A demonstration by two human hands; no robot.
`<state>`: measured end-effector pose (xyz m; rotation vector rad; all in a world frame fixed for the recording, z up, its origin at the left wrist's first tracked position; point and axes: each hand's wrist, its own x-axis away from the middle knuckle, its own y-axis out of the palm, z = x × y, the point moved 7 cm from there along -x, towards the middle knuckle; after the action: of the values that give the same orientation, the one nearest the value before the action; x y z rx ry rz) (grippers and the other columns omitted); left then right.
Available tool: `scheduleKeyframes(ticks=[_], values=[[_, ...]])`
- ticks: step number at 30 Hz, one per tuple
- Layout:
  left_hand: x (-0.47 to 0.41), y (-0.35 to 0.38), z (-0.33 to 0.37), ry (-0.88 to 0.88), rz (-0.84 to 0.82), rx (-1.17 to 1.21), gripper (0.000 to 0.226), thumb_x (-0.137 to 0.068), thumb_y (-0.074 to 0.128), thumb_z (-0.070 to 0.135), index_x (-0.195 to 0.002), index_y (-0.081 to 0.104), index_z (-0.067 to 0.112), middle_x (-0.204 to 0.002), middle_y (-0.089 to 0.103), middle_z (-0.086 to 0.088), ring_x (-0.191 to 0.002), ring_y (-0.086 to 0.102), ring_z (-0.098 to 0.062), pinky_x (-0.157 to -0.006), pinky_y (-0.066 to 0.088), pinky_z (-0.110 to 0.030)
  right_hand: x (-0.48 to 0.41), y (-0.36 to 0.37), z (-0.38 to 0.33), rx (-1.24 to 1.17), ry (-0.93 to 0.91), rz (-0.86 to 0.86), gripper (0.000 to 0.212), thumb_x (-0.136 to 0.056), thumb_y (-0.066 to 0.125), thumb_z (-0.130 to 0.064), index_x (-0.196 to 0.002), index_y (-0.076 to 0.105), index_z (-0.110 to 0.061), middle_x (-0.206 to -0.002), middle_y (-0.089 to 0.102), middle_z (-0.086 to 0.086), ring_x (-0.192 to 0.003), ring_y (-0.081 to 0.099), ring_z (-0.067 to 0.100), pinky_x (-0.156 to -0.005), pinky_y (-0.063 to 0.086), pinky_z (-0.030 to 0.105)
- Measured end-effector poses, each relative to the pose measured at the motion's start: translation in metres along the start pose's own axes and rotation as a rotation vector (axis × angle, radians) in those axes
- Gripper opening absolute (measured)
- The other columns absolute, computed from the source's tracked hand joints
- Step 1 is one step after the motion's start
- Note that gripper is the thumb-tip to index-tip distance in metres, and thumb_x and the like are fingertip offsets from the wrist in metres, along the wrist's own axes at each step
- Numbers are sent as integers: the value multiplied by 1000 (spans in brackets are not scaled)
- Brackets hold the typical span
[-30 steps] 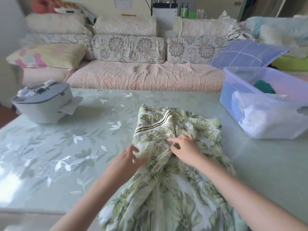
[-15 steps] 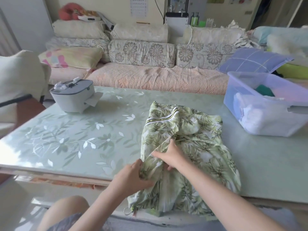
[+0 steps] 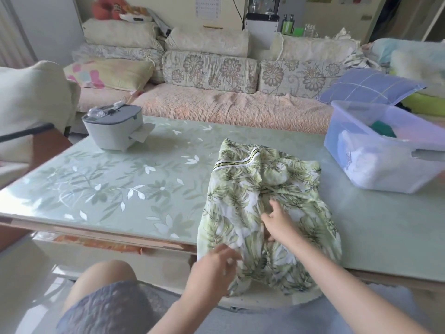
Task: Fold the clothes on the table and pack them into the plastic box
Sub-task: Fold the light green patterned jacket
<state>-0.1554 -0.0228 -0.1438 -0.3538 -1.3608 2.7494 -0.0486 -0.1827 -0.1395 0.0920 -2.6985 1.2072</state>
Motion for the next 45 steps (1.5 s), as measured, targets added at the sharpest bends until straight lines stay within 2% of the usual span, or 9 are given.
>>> scheduleKeyframes(ticks=[3,11,14,18,22,26,31,36,45], values=[[1,-21,-31,-165,167,5,12,-93,54,28,-104,54,22,-98,53,16,-81,54,2,-68,44,-8,2,4,6,122,3,-1,85,-84,51,-65,-148,20,-19,-107,58,1,-61,48,8,-49,37,22],[9,-2,-71,-438,-19,287,51,-85,67,35,-111,29,13,-92,48,-2,-90,57,-25,-71,40,-27,9,8,-4,75,-132,66,75,-86,68,-23,-147,24,-20,-84,59,-3,-69,58,14,-66,50,28],[9,-2,-72,-442,53,276,52,-83,71,28,-110,28,16,-80,52,0,-79,55,-25,-64,41,-30,16,8,-3,291,-181,122,68,-88,64,-25,-147,29,-26,-109,58,-8,-92,57,11,-76,48,23],[6,1,-64,-356,31,206,54,-85,68,28,-116,25,20,-79,51,1,-67,53,-20,-53,40,-21,25,8,-18,369,-413,198,54,-94,54,-23,-144,35,-32,-149,31,-9,-134,25,9,-106,19,20],[5,-13,-46,-77,219,-209,71,-72,75,43,-129,36,27,-121,45,-6,-106,52,-23,-85,48,-32,37,43,-21,568,-557,-102,57,-97,41,-48,-149,19,-36,-157,4,-15,-145,3,10,-110,-9,32],[-9,7,-30,74,21,-374,55,-90,52,48,-142,41,31,-149,37,4,-141,26,-13,-114,19,-35,38,50,-5,472,-456,-247,58,-97,44,-45,-148,17,-40,-157,1,-18,-146,-1,9,-115,-7,39],[-61,-25,3,36,87,-283,29,-98,45,30,-120,62,23,-129,55,7,-115,51,-13,-98,36,-25,17,-3,-8,104,-403,-74,47,-95,52,-33,-141,41,-33,-155,20,-12,-144,12,15,-117,10,46],[-144,-13,53,150,-17,-208,36,-99,43,21,-134,52,17,-142,47,-1,-127,47,-21,-108,36,-36,-36,-93,35,-59,-103,263,43,-92,60,-22,-133,53,-11,-136,53,10,-131,41,28,-110,30,34],[-271,80,79,133,-378,-353,57,-100,38,38,-151,17,24,-160,2,-5,-147,0,-23,-119,3,-46,-117,-138,94,-302,267,300,57,-91,62,-25,-136,42,4,-136,49,19,-125,47,32,-100,36,33]])
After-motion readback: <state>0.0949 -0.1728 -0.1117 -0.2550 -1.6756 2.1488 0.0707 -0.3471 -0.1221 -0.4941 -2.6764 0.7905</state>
